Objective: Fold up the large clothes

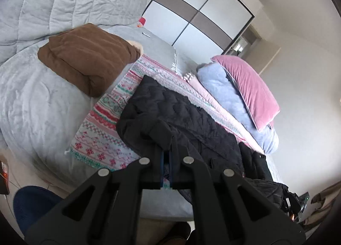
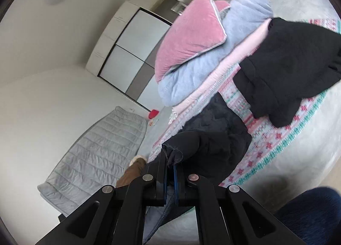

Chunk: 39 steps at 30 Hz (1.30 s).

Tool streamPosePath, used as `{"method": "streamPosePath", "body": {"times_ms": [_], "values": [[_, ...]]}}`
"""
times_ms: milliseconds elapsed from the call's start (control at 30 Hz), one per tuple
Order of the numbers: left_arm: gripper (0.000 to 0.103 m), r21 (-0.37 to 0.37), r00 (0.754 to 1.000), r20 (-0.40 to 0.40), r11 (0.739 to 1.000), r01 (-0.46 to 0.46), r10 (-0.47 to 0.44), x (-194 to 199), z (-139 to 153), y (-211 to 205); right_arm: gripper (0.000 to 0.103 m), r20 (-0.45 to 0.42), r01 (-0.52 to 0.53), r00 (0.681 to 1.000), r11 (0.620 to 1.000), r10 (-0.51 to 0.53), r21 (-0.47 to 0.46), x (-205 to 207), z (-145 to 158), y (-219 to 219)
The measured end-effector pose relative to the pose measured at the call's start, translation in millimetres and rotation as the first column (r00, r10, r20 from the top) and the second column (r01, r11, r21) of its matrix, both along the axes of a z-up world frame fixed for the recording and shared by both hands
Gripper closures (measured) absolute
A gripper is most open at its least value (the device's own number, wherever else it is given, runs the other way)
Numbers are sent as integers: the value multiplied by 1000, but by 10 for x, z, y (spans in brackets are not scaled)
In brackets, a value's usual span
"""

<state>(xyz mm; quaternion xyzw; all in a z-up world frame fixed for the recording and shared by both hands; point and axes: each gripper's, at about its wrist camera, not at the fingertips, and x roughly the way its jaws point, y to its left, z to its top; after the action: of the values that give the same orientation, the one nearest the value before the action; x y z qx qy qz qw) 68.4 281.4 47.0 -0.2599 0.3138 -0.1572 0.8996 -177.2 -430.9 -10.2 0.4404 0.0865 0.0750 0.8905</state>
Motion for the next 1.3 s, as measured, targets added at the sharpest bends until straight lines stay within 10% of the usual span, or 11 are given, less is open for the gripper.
{"method": "streamPosePath", "body": {"times_ms": [500,700,933,1200,1300], "values": [[99,26,998,-46,999,-28,29,1216,357,-314,99,19,20,1000,999,-21,40,1176,533,-278],[99,184,996,-80,983,-23,38,2234,465,-802,99,-100,91,991,995,-87,37,2332,634,-531],[98,321,975,-213,947,8,64,3548,-85,-1307,99,-330,149,936,987,-123,55,3822,180,-799],[88,36,898,-438,999,-26,39,4243,-983,-1048,92,-546,146,836,982,-56,123,4630,-543,-1031],[61,-41,928,-368,996,-76,56,4160,-826,-882,81,-514,175,853,977,-89,122,4581,-464,-1134]]}}
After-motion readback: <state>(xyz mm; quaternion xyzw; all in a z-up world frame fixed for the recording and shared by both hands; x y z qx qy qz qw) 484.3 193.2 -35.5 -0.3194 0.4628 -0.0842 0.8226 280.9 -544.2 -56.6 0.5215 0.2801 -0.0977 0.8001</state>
